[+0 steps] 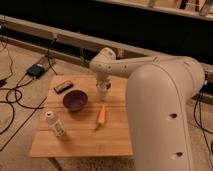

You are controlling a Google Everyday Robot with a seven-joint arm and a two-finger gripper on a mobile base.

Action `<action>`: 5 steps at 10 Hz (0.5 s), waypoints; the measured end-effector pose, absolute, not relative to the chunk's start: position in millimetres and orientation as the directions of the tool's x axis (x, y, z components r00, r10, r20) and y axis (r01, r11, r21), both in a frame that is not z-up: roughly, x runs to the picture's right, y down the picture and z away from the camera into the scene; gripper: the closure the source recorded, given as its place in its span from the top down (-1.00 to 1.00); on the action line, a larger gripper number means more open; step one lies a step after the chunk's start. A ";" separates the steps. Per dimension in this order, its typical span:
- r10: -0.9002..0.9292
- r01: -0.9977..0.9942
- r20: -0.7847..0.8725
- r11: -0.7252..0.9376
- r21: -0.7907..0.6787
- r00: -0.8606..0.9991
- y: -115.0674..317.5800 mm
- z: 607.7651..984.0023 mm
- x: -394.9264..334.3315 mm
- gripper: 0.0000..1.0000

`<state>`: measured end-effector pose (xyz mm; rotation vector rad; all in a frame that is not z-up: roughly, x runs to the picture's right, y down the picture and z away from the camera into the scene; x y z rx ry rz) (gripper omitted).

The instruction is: Place the white sponge in the ceramic cup

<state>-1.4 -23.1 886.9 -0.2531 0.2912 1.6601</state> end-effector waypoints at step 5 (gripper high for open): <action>0.935 -0.994 -0.337 -0.105 0.042 -0.113 -11.1 885.7 -0.4 0.60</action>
